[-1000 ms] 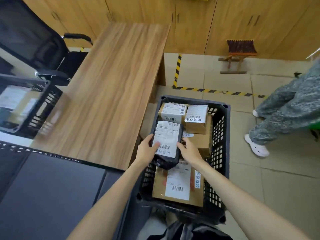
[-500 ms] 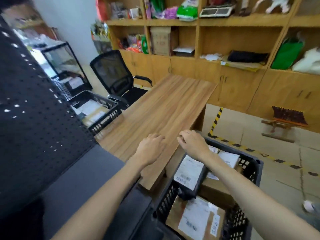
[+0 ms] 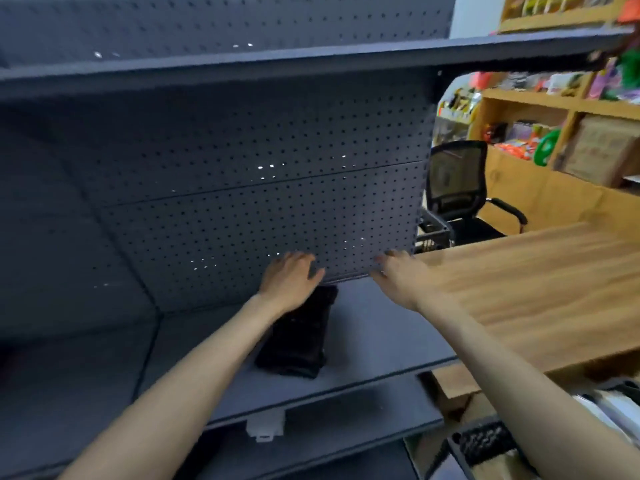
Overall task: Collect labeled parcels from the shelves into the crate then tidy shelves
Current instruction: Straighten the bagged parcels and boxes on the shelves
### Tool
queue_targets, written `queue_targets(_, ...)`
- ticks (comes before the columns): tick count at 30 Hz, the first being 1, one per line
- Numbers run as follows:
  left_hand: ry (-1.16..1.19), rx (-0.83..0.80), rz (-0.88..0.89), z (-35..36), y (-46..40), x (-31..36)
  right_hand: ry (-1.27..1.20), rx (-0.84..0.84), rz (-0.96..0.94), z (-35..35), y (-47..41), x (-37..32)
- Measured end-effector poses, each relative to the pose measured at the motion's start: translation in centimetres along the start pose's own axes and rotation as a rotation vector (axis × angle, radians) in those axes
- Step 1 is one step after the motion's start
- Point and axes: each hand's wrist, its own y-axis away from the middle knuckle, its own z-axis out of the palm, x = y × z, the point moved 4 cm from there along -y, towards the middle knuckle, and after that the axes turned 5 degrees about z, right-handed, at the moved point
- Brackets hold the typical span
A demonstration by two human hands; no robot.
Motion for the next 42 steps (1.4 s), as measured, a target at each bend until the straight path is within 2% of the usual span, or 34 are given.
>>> queue_targets(6, -0.032, 0.028, -0.201, -4.1, 8.3, -9.5, -0.053, -0.051, -0.169, 0.4, 0.1, -14.8)
queue_targets(12, -0.048, 0.055, -0.231, -5.5, 12.4, -13.0, -0.043, -0.042, -0.234, 0.8, 1.3, -21.4)
queue_targets(17, -0.020, 0.034, -0.195, -4.1, 12.1, -12.7, -0.023, -0.058, -0.183, 1.3, 1.7, -20.7)
queue_targets(26, 0.050, -0.028, -0.126, 0.0, 8.5, -9.5, -0.005, -0.093, -0.013, 3.4, 1.2, -13.7)
queue_targets(38, 0.178, -0.223, -0.168, 9.6, 8.4, -7.4, -0.178, -0.398, 0.186, 12.1, 3.8, -9.3)
queue_targets(42, 0.303, -0.215, -0.240, 11.2, 8.3, -6.8, -0.258, -0.460, 0.196, 13.6, 4.0, -9.5)
